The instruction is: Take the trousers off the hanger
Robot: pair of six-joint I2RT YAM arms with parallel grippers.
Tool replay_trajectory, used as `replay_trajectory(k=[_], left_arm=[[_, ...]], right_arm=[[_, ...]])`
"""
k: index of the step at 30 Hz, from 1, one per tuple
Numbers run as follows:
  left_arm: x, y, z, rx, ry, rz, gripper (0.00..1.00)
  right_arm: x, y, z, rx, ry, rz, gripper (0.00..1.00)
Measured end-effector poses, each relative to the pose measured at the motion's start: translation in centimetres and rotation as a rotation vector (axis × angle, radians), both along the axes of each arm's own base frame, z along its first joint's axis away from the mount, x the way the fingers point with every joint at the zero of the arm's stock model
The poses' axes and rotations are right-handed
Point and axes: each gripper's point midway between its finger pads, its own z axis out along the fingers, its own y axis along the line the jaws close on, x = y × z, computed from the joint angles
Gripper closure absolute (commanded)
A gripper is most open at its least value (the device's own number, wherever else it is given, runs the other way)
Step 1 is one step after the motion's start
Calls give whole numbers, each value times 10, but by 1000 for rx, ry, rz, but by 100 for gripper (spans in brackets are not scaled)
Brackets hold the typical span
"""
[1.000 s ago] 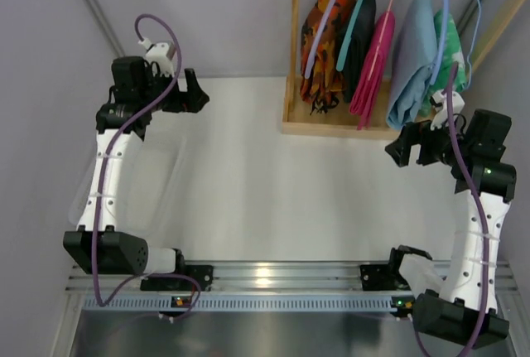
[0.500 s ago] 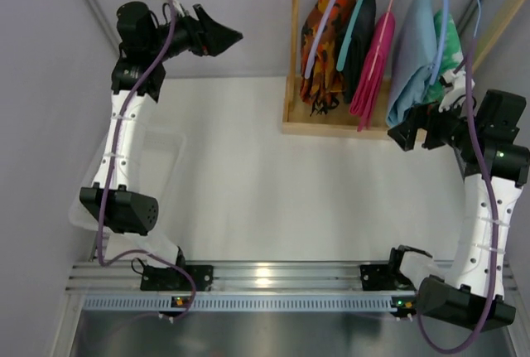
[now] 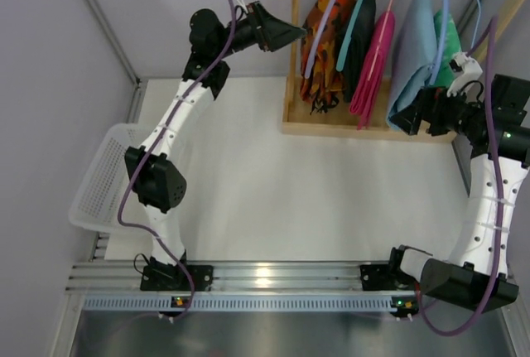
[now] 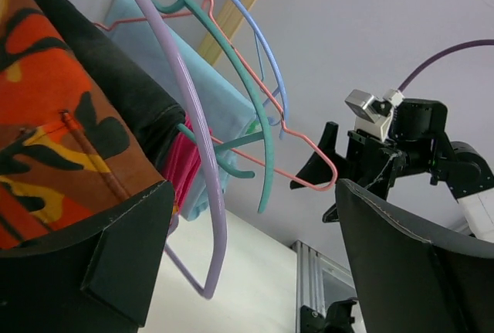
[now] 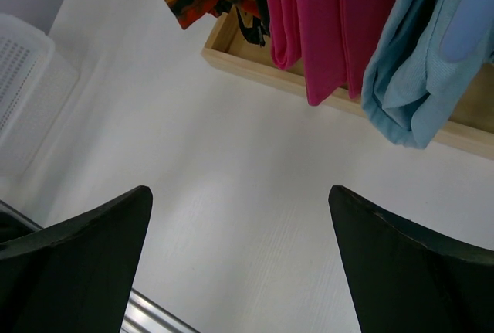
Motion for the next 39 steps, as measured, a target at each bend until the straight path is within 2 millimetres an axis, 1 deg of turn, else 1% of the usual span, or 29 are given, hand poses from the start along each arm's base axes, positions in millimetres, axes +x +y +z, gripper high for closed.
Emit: replay_trajectory(k=[2, 3, 6, 9, 11, 12, 14, 15, 19, 21, 22, 24, 26, 28, 29, 32, 33, 36, 39], left_arm=[[3, -21, -11, -9, 21, -33, 12], [4, -27, -13, -13, 24, -39, 12], [8, -55, -26, -22, 50, -75, 14], [10, -72, -32, -38, 66, -99, 15], [10, -78, -33, -57, 79, -116, 19], [10, -79, -33, -66, 86, -121, 24], [10, -79, -30, -83, 87, -128, 28], [8, -80, -27, -92, 85, -135, 34], [3, -79, -15, -124, 71, -145, 48], [3, -80, -14, -131, 71, -149, 50], [3, -81, -12, -139, 62, -150, 54], [2, -82, -9, -146, 57, -151, 59], [2, -83, -8, -149, 55, -150, 70], [1, -84, -7, -154, 55, -151, 77], [1, -85, -8, -154, 64, -153, 84], [6, -88, -12, -154, 87, -146, 98], [8, -88, -14, -152, 84, -142, 100], [11, -89, -15, -146, 64, -129, 100], [14, -89, -13, -146, 37, -114, 100]], right_arm=[[1, -1, 4, 2, -7, -3, 1], [1, -1, 5, 4, -10, -5, 1], [0, 0, 9, 10, -15, -5, 1], [0, -1, 9, 7, -15, -10, 1], [1, -4, 8, -2, -14, -22, 1], [1, -5, 8, -5, -14, -25, 1], [1, -5, 8, -7, -13, -29, 1], [1, -6, 8, -8, -13, -30, 0], [1, -6, 8, -11, -15, -33, 1], [1, -6, 8, -13, -15, -35, 1], [1, -6, 8, -13, -16, -36, 1], [0, -6, 9, -14, -17, -36, 1], [0, -6, 9, -14, -19, -37, 1], [-1, -6, 9, -13, -20, -37, 1], [-1, -6, 9, -13, -19, -38, 1], [-1, -6, 10, -12, -22, -37, 0], [-1, -6, 10, -12, -23, -37, 1], [-2, -5, 11, -13, -26, -37, 1], [-2, -5, 11, -13, -26, -36, 1]])
